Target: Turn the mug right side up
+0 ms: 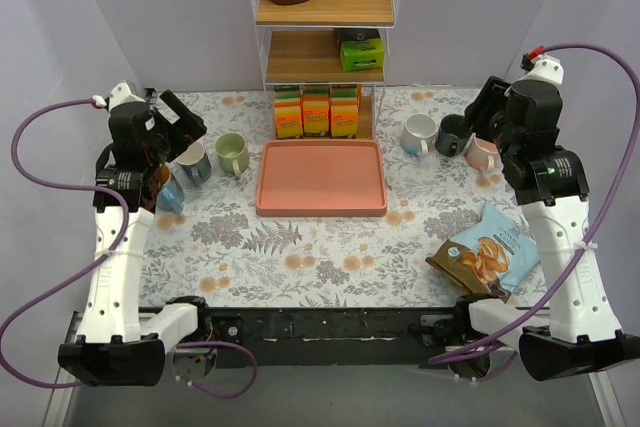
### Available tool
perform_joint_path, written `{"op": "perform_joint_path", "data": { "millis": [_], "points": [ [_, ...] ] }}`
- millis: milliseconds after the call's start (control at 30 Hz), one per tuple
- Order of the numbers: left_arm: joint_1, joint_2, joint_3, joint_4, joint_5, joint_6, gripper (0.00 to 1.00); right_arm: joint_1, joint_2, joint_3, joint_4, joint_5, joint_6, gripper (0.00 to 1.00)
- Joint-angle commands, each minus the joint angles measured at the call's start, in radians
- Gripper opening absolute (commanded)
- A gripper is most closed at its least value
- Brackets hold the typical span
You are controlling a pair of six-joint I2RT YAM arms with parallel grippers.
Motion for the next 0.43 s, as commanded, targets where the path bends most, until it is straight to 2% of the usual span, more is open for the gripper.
{"op": "perform_joint_path", "data": {
  "millis": [0,400],
  "points": [
    [-0.041,0.042,0.048,-0.008,0.014,0.019,0.98,0.0,-0.023,0.013,-0.06,0.225,-0.091,0.61],
    [-0.083,0.082,0.053,0.01,0.001,0.089,0.98,-0.004,-0.034,-0.01,-0.04,0.146,-0.074,0.62]
  ]
}}
